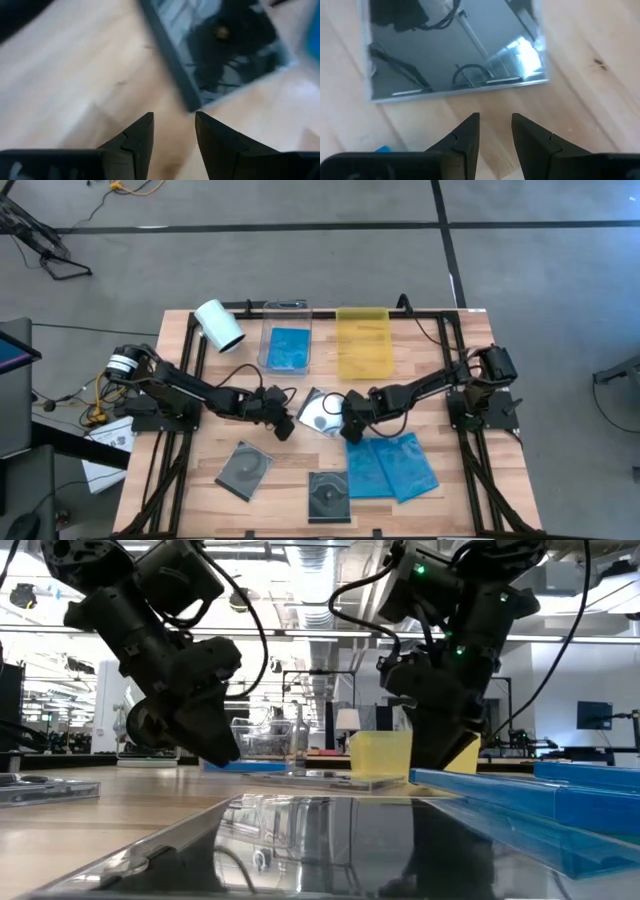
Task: Pick & place jewel cases by type
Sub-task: Put the top right black CD case into the yellow bin
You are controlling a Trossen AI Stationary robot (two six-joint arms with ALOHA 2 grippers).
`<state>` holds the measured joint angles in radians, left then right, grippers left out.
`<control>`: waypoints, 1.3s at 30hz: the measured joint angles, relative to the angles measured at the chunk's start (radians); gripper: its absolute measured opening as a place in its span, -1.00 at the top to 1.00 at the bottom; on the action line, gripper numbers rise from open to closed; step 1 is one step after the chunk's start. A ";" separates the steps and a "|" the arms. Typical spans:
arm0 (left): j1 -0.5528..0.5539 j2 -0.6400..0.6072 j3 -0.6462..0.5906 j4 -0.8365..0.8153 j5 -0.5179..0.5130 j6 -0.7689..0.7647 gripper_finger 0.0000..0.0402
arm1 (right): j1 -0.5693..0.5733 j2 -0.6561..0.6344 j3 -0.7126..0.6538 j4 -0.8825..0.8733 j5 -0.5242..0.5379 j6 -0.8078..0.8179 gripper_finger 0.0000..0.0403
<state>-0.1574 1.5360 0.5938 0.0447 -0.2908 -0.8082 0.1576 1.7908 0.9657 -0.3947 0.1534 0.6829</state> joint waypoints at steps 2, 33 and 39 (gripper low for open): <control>0.003 -0.017 0.000 -0.061 -0.046 -0.013 0.32 | 0.008 0.000 0.000 0.010 -0.014 -0.011 0.47; 0.064 0.068 0.003 0.039 0.085 -0.020 0.32 | 0.009 0.000 0.000 0.067 -0.042 0.025 0.47; 0.060 0.068 0.003 0.040 0.101 -0.019 0.32 | -0.003 0.000 0.000 0.075 -0.041 0.024 0.47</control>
<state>-0.0975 1.6043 0.5964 0.0847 -0.1894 -0.8270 0.1543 1.7910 0.9657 -0.3199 0.1120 0.7072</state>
